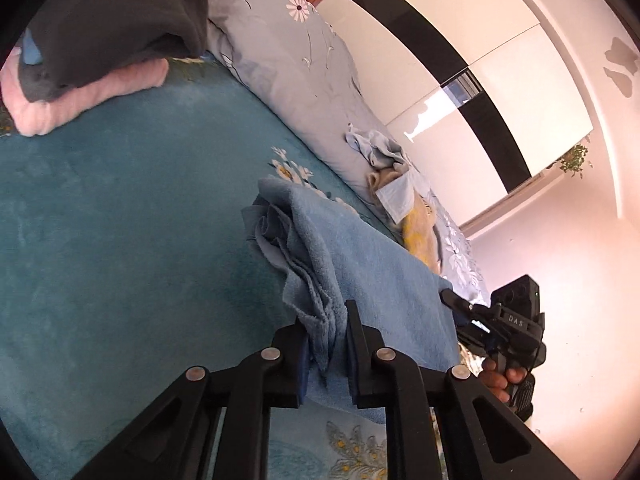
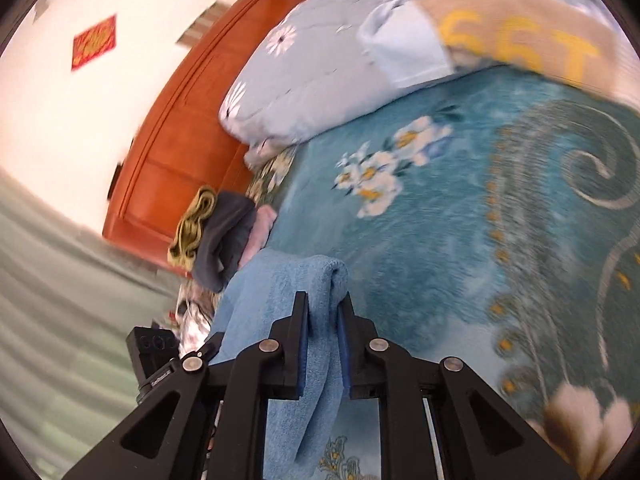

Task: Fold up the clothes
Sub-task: 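Grasp the folded sweater with the left gripper while the right gripper grasps it too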

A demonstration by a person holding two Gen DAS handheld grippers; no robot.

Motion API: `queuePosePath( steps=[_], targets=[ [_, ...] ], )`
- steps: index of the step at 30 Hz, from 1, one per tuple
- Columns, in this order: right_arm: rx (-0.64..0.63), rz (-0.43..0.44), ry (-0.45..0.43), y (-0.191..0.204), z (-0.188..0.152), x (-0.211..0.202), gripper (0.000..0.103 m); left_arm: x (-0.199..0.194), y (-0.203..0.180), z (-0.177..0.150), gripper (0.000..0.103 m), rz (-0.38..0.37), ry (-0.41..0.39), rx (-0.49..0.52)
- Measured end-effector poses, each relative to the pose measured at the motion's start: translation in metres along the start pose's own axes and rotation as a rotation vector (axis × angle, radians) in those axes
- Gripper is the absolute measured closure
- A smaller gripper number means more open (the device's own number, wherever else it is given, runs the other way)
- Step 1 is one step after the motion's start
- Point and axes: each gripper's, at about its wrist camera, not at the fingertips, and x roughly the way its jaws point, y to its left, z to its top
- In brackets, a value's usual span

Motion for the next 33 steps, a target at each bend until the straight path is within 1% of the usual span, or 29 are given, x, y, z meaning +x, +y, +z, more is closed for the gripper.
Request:
queuePosePath(
  steps=[1,3,5,7,8,12,14,17,22,25,26,27,28,29,30,31,32,33],
  targets=[
    [-0.019,0.000,0.016,0.004,0.003,0.010,0.090,-0.004,0.005,-0.003,0.087,0.018,-0.009,0.001],
    [-0.044,-0.007,0.056,0.006,0.008,0.033,0.090,-0.004,0.018,-0.004,0.087,0.047,-0.005,-0.033],
    [-0.023,-0.033,0.099,-0.003,0.008,0.053,0.090,-0.002,0.033,-0.007,0.087,0.062,0.007,-0.077],
    [0.010,-0.052,0.118,-0.016,0.003,0.062,0.091,0.001,0.048,-0.011,0.087,0.081,0.020,-0.114],
    [0.027,-0.062,0.127,-0.023,0.000,0.066,0.091,0.002,0.054,-0.014,0.087,0.076,0.028,-0.132],
    [0.112,-0.056,0.119,-0.049,-0.012,0.064,0.091,0.009,0.073,-0.028,0.087,0.074,0.043,-0.181],
    [0.111,-0.084,0.113,-0.053,-0.017,0.059,0.092,0.011,0.082,-0.032,0.087,0.074,0.047,-0.211],
    [0.122,-0.105,0.110,-0.057,-0.022,0.050,0.092,0.010,0.088,-0.036,0.083,0.040,0.049,-0.242],
    [0.130,-0.057,0.059,-0.055,-0.032,0.031,0.089,0.001,0.084,-0.031,0.081,-0.012,0.042,-0.241],
    [0.141,-0.048,0.051,-0.051,-0.040,0.028,0.088,-0.001,0.082,-0.023,0.073,-0.003,0.029,-0.219],
    [0.143,-0.050,0.054,-0.050,-0.043,0.028,0.087,-0.002,0.083,-0.020,0.066,0.006,0.024,-0.221],
    [0.141,-0.053,0.055,-0.048,-0.045,0.028,0.085,-0.002,0.084,-0.016,0.062,0.015,0.018,-0.222],
    [0.138,-0.056,0.055,-0.046,-0.047,0.029,0.084,-0.003,0.084,-0.013,0.060,0.024,0.013,-0.223],
    [0.135,-0.059,0.055,-0.043,-0.048,0.029,0.083,-0.002,0.085,-0.009,0.054,0.026,0.014,-0.227],
    [0.135,-0.055,0.056,-0.041,-0.050,0.030,0.079,0.000,0.086,-0.005,0.043,0.029,0.014,-0.230],
    [0.136,-0.049,0.058,-0.039,-0.052,0.032,0.071,0.002,0.087,-0.001,0.039,0.043,0.017,-0.230],
    [0.143,-0.045,0.059,-0.037,-0.054,0.034,0.067,0.007,0.087,0.003,0.035,0.057,0.027,-0.227],
    [0.151,-0.041,0.060,-0.036,-0.055,0.036,0.061,0.013,0.088,0.008,0.035,0.071,0.037,-0.225]
  ],
)
